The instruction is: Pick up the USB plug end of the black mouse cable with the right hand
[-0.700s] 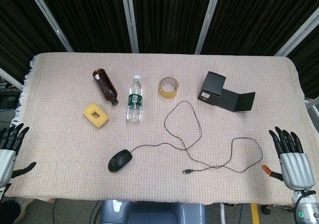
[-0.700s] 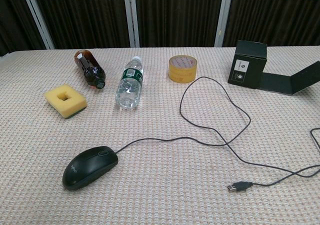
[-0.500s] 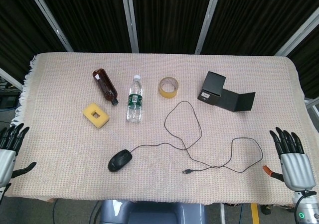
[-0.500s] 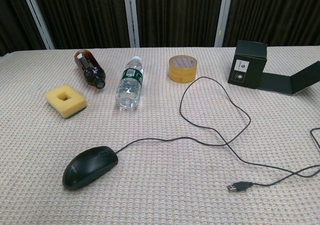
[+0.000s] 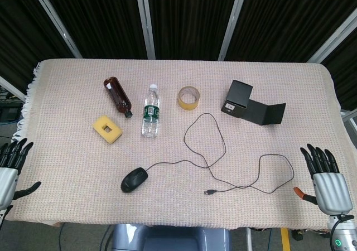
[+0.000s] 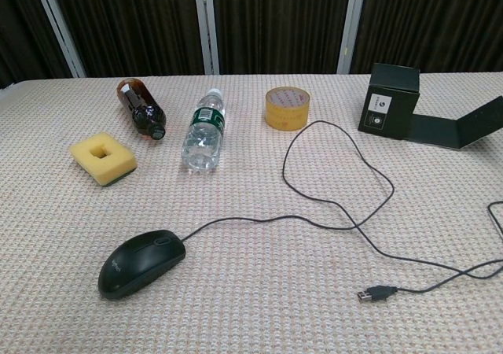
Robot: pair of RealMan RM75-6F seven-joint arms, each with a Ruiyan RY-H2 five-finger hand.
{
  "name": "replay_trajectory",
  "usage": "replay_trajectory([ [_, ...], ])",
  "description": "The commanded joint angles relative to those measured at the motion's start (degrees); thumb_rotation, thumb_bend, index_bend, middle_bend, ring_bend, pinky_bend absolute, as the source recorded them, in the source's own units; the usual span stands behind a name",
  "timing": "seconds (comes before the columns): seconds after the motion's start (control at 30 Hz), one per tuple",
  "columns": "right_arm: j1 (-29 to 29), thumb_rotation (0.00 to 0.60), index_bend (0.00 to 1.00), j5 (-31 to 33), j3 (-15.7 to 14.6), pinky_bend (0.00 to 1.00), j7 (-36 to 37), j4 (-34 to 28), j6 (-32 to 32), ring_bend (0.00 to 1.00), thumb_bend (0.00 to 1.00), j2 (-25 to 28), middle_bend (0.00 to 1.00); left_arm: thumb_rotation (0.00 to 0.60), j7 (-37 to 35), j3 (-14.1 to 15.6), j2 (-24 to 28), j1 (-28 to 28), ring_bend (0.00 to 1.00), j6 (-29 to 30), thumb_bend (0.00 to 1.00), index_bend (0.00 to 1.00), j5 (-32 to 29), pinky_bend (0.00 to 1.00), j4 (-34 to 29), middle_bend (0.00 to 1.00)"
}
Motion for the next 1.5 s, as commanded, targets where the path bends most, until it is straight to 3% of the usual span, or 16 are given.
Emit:
replay_trajectory([
  [0.03, 0.1, 0.600, 0.02, 0.0, 0.0, 0.00, 0.4, -0.1, -0.1, 0.00, 0.07, 0.2, 0.00, 0.600, 0.1, 0.0, -0.1, -0.1, 0.00, -0.1, 0.08, 0.00, 0.0, 0.00, -0.1, 0.00],
  [0.33, 0.7, 0.600, 0.04, -1.4, 0.1, 0.00, 2.7, 0.3, -0.2, 0.00, 0.05, 0.5, 0.01, 0.600, 0.3, 0.1, -0.1, -0.1, 0.00, -0.1, 0.08, 0.00, 0.2, 0.00, -0.3, 0.00],
  [0.5, 2.2, 0.600, 0.09, -4.2, 0.0, 0.00, 3.1, 0.7, -0.5, 0.01, 0.05, 0.3, 0.10, 0.600, 0.0, 0.0, -0.1, -0.2, 0.00, -0.3, 0.08, 0.00, -0.2, 0.00, -0.2, 0.00],
  [0.63, 4.6, 0.600, 0.13, -6.5, 0.6, 0.01, 3.7, -0.3, -1.9, 0.08, 0.05, 0.1, 0.16, 0.600, 0.2, 0.0, -0.2, -0.2, 0.00, -0.4, 0.08, 0.00, -0.3, 0.00, -0.3, 0.00],
  [0.73, 7.0, 0.600, 0.17, -6.8, 1.3, 0.10, 3.6, -2.2, -4.8, 0.17, 0.05, -0.2, 0.24, 0.600, 0.4, -0.1, -0.3, -0.2, 0.00, -0.5, 0.08, 0.00, -0.6, 0.00, -0.3, 0.00],
  [0.97, 13.7, 0.600, 0.34, -8.2, 3.0, 0.53, 0.6, -4.3, -12.2, 0.70, 0.05, -2.3, 0.77, 0.600, 0.4, -0.3, -0.2, -0.2, 0.00, -0.9, 0.08, 0.00, -1.3, 0.00, -0.4, 0.00],
  [1.1, 16.7, 0.600, 0.45, -10.1, 2.6, 0.67, -2.6, -4.9, -15.9, 0.88, 0.05, -4.4, 0.96, 0.600, 0.3, -0.2, -0.1, -0.1, 0.00, -0.9, 0.08, 0.00, -1.3, 0.00, -0.4, 0.00],
  [1.27, 19.8, 0.600, 0.53, -9.6, 1.5, 0.70, -8.0, -6.3, -22.6, 0.96, 0.06, -7.2, 1.00, 0.600, -0.1, -0.2, 0.0, -0.1, 0.00, -0.8, 0.08, 0.00, -1.4, 0.00, -0.4, 0.00],
  [1.5, 22.5, 0.600, 0.55, -3.1, 1.0, 0.71, -16.8, -7.7, -30.9, 0.97, 0.08, -13.0, 1.00, 0.600, -0.6, -0.2, 0.1, -0.1, 0.00, -0.8, 0.08, 0.00, -1.3, 0.00, -0.3, 0.00],
])
